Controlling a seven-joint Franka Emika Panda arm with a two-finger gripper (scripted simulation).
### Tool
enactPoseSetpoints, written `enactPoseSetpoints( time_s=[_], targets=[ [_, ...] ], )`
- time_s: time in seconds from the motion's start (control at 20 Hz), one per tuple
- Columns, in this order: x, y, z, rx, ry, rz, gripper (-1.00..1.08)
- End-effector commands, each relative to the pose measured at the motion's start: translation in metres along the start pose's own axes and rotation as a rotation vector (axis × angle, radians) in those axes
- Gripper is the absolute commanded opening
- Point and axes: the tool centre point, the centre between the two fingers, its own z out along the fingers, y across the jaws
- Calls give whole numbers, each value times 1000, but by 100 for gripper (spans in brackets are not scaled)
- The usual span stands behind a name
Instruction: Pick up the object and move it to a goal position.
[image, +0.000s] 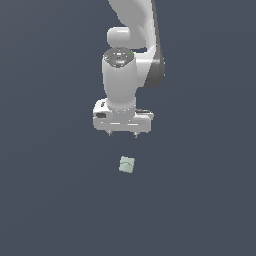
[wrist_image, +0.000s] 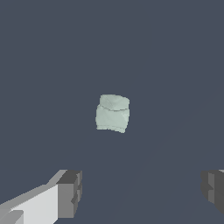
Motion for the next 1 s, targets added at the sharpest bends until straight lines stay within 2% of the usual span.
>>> enactPoseSetpoints(
  time_s=[0.0,0.5,0.95],
  targets=[
    [0,0,0,0,0,0,100],
    [4,-23,-5,7,24,-77,100],
    [9,-22,4,7,18,-57,100]
  ],
)
